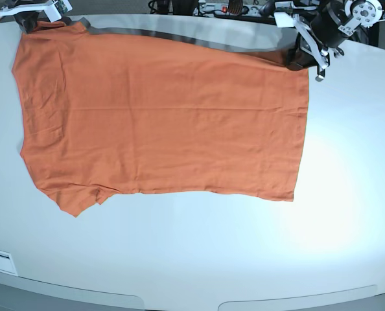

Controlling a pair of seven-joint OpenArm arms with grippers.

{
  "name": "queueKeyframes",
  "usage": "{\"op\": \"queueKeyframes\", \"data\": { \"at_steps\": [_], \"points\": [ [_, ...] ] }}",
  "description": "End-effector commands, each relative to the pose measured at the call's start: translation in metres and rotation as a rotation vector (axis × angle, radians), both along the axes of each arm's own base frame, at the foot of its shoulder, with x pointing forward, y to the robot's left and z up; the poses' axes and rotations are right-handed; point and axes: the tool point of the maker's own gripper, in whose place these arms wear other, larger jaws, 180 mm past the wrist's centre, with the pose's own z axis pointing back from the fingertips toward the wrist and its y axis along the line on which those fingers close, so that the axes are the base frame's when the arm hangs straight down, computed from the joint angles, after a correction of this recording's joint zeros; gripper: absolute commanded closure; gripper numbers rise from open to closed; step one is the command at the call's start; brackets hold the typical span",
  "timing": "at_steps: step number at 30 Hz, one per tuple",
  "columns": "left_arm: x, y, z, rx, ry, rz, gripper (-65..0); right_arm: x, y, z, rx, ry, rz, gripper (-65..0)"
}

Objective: Fold the T-shirt properly
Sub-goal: 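Pull the grasped shoulder corners away from the hem to straighten the shirt, then release the shoulders and regrasp the shirt body lower with both grippers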

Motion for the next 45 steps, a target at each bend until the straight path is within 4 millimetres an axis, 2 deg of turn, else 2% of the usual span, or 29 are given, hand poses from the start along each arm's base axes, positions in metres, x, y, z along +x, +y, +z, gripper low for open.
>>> {"op": "queueKeyframes", "data": {
  "at_steps": [1, 6, 11, 18, 21, 24, 27, 31, 37, 45],
  "points": [
    [0.012, 0.000, 0.012, -0.003, -0.060, -0.002, 0.0, 0.012, -0.001, 0.012, -0.017, -0.053, 0.022, 0.0],
    [0.036, -0.005, 0.031, -0.078, -0.150, 0.030, 0.0, 0.050, 0.003, 0.024, -0.002, -0.159, 0.090, 0.0],
    [0.040, -0.019, 0.038, -0.159, -0.141, 0.000, 0.0, 0.081, 0.023, 0.021, 0.160, -0.210, 0.120, 0.0],
    [0.066, -0.006, 0.031, -0.151, -0.186, 0.037, 0.0, 0.119, 0.042, 0.034, 0.302, -0.311, 0.149, 0.0],
    [0.072, -0.007, 0.030, -0.170, -0.195, 0.030, 0.0, 0.125, 0.054, 0.030, 0.363, -0.283, 0.187, 0.0],
    [0.079, -0.007, 0.030, -0.193, -0.194, 0.055, 0.0, 0.134, 0.051, 0.021, 0.384, -0.277, 0.182, 0.0],
    [0.086, -0.010, 0.030, -0.236, -0.191, 0.062, 0.0, 0.146, 0.038, 0.010, 0.379, -0.282, 0.150, 0.0],
    [0.088, -0.016, 0.026, -0.268, -0.143, 0.018, 0.0, 0.157, 0.027, 0.001, 0.367, -0.274, 0.133, 0.0],
    [0.101, -0.012, 0.030, -0.287, -0.136, 0.043, 0.0, 0.172, 0.035, 0.006, 0.430, -0.287, 0.146, 0.0],
    [0.094, -0.013, 0.020, -0.278, -0.076, 0.014, 0.0, 0.184, 0.024, 0.023, 0.418, -0.393, 0.097, 0.0]
  ]
}}
